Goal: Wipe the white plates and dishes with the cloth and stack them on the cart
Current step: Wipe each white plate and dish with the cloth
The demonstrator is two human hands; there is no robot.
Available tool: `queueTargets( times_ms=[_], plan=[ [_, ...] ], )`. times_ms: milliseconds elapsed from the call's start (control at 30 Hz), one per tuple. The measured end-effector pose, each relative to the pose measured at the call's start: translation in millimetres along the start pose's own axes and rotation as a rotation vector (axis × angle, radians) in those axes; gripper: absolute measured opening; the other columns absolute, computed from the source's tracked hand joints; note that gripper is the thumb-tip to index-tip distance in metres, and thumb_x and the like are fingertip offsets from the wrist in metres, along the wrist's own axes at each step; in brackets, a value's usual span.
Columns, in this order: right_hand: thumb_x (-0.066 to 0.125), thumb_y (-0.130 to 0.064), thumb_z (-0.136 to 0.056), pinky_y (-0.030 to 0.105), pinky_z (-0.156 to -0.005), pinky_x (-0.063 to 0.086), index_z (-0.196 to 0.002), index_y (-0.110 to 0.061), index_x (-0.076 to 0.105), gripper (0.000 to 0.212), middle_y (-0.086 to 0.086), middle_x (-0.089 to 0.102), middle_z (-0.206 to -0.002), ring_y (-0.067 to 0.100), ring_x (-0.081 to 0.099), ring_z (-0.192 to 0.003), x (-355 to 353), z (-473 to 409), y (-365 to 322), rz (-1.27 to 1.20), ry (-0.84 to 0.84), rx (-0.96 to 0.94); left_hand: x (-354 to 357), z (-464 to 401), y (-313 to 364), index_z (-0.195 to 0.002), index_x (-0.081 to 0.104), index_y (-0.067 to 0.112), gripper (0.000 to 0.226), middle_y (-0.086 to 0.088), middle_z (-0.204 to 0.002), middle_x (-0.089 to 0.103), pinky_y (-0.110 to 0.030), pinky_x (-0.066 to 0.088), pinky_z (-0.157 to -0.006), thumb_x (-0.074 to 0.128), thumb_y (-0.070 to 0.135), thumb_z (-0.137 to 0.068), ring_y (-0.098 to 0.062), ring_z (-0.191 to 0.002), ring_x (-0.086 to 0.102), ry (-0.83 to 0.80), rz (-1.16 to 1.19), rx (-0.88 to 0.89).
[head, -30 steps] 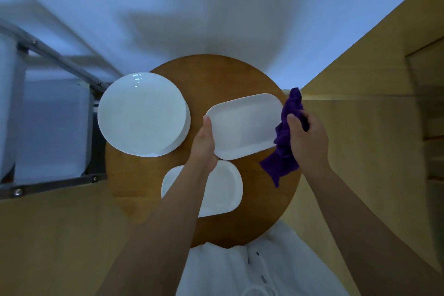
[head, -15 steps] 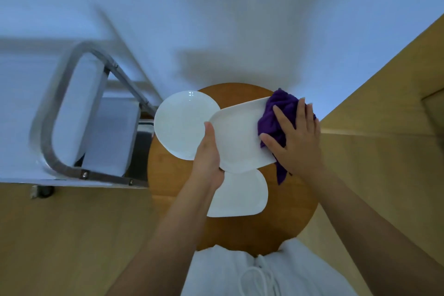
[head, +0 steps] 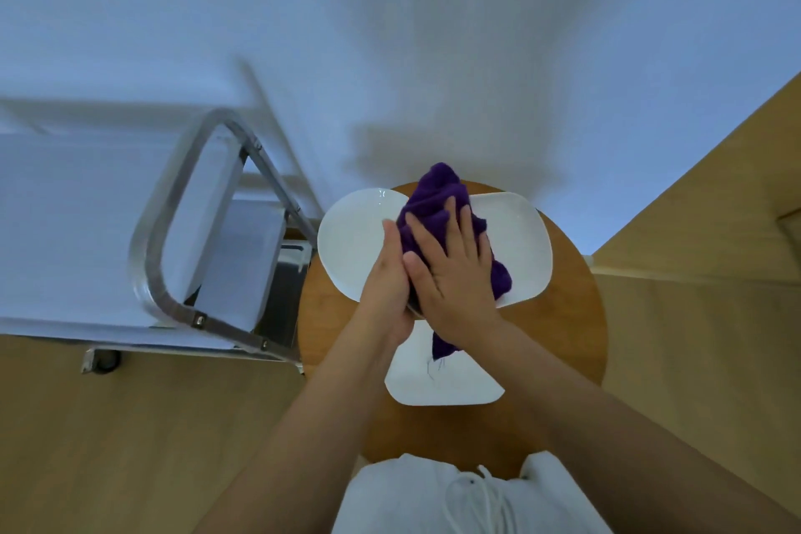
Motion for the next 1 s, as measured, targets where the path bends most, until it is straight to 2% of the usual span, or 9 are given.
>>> queueTargets(
  times_ms=[100,167,267,367,467,600,767,867,1000],
  plan=[
    [0.020,-0.054,-0.091,0.045,-0.114,-0.004,-0.146,-0.023,0.032,0.064,0.010,0.018,-0.156,0.029,0.007,-0.145,0,-1,-10,-0.021,-0.041,-0.057,-10,-1,5,-0.081,0.073,0.037,0.046,0.004,-0.092,0.076,-0.033,0.058,-0.063,0.042,0.071,-0.086,-0.018,-0.086,0.073,-0.025,0.104,0.014],
    [0.022,-0.051,-0.092,0.045,-0.114,0.000,-0.144,-0.021,0.037,0.061,0.010,0.027,-0.153,0.030,0.014,-0.144,-2,0,-16,0.016,-0.034,-0.116,-14,-1,10,-0.085,0.073,0.034,0.048,0.001,-0.091,0.076,-0.031,0.057,-0.054,0.040,0.069,-0.088,-0.019,-0.079,0.074,-0.034,0.150,0.014],
    [0.019,-0.053,-0.092,0.046,-0.116,0.010,-0.136,-0.024,0.046,0.060,0.004,0.043,-0.144,0.026,0.024,-0.141,-6,4,-23,0.073,-0.033,-0.184,-14,3,15,-0.096,0.072,0.024,0.053,-0.005,-0.093,0.076,-0.033,0.057,-0.052,0.038,0.065,-0.092,-0.021,-0.076,0.074,-0.065,0.218,-0.004],
    [0.029,-0.057,-0.091,0.049,-0.113,0.018,-0.129,-0.021,0.053,0.058,0.005,0.052,-0.136,0.029,0.033,-0.137,-15,10,-25,0.046,-0.053,-0.289,-16,9,20,-0.106,0.070,0.019,0.058,-0.009,-0.093,0.076,-0.034,0.057,-0.051,0.037,0.064,-0.093,-0.024,-0.075,0.074,-0.056,0.196,0.007],
    [0.039,-0.055,-0.090,0.049,-0.111,0.023,-0.122,-0.019,0.060,0.053,0.006,0.055,-0.134,0.032,0.038,-0.134,-22,23,-20,0.145,-0.074,-0.513,-23,13,27,-0.114,0.066,0.020,0.060,-0.010,-0.105,0.073,-0.038,0.059,-0.058,0.038,0.068,-0.090,-0.028,-0.090,0.072,-0.040,0.151,-0.024],
    [0.056,-0.048,-0.086,0.049,-0.110,0.025,-0.121,-0.020,0.062,0.045,0.007,0.055,-0.133,0.036,0.038,-0.133,-28,31,-4,0.235,-0.107,-0.696,-26,15,31,-0.134,0.053,0.018,0.067,-0.014,-0.127,0.062,-0.052,0.047,-0.098,0.041,0.066,-0.089,-0.035,-0.116,0.059,-0.085,0.130,-0.071],
    [0.076,-0.038,-0.074,0.053,-0.102,0.036,-0.124,-0.022,0.051,0.058,0.012,0.056,-0.131,0.040,0.047,-0.125,-40,31,19,0.415,-0.105,-0.774,-33,17,48,-0.133,0.050,0.012,0.068,-0.012,-0.134,0.056,-0.041,0.051,-0.090,0.040,0.064,-0.091,-0.030,-0.117,0.058,0.003,-0.126,0.023],
    [0.081,-0.038,-0.068,0.050,-0.097,0.042,-0.122,-0.022,0.045,0.067,0.013,0.062,-0.124,0.039,0.053,-0.119,-47,32,28,0.510,-0.084,-0.767,-35,15,60,-0.133,0.052,0.011,0.068,-0.012,-0.134,0.058,-0.050,0.043,-0.104,0.039,0.064,-0.091,-0.033,-0.120,0.057,-0.060,-0.190,0.054],
    [0.085,-0.033,-0.063,0.049,-0.092,0.046,-0.120,-0.021,0.046,0.070,0.012,0.065,-0.117,0.038,0.058,-0.113,-57,32,40,0.549,-0.047,-0.722,-43,13,77,-0.129,0.056,0.010,0.067,-0.011,-0.122,0.065,-0.051,0.045,-0.102,0.047,0.062,-0.089,-0.032,-0.111,0.062,-0.025,-0.223,0.068]
  ],
)
Point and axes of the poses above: each hand's wrist, its own z-axis away from the middle knuckle, its own x-axis out of the palm, y = z × x, the point moved 5 cm from there along -z, towards the middle knuckle
